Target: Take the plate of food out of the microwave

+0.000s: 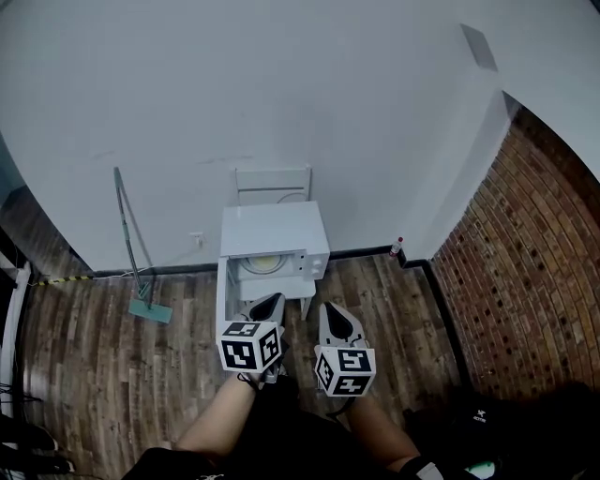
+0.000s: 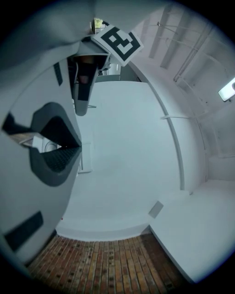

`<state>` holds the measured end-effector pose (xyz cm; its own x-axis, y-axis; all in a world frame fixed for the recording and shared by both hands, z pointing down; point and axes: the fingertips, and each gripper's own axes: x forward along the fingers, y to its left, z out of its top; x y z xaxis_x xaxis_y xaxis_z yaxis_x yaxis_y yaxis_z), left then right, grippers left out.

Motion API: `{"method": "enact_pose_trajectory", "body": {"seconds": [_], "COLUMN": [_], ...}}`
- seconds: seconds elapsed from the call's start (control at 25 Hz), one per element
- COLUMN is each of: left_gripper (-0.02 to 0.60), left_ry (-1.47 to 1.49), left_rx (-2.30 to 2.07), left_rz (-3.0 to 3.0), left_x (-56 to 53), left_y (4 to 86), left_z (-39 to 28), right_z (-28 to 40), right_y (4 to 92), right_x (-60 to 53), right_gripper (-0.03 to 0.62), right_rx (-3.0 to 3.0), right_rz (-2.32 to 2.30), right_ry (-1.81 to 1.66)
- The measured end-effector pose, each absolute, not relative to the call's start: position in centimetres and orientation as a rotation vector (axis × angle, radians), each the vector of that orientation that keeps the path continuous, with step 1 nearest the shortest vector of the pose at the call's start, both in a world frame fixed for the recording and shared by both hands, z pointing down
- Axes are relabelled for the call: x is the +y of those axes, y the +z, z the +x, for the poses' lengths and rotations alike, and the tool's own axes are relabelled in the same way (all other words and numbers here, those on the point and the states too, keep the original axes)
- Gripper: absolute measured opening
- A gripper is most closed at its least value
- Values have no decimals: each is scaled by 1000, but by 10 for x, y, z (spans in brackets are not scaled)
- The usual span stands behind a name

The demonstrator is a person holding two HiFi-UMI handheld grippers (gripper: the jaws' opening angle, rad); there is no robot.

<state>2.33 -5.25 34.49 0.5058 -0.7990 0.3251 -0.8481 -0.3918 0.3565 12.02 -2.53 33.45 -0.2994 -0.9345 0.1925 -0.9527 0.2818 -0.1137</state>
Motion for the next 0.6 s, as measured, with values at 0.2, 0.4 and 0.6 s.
{"method": "enact_pose_trajectory", "body": {"seconds": [0.2,0.4,0.6], "left_gripper": [-2,-2,-2], "left_ry": [137,119,128], "left_rx": [-1329,-1348,-1365], "left_rz": [2288,2304,2294], "left_x": [-116,-189,-255], "left_y": [349,330,328], "left_z": [38,48,47], "right_z": [130,152,151], "right_y": [339,322,324], "right_x": [-85,-165,-232], "right_gripper": [6,6,6], "right_rx": [-2442,-2446,-2460], "right_rz": [1801,1827,1804], "right_ry": [292,263,287]}}
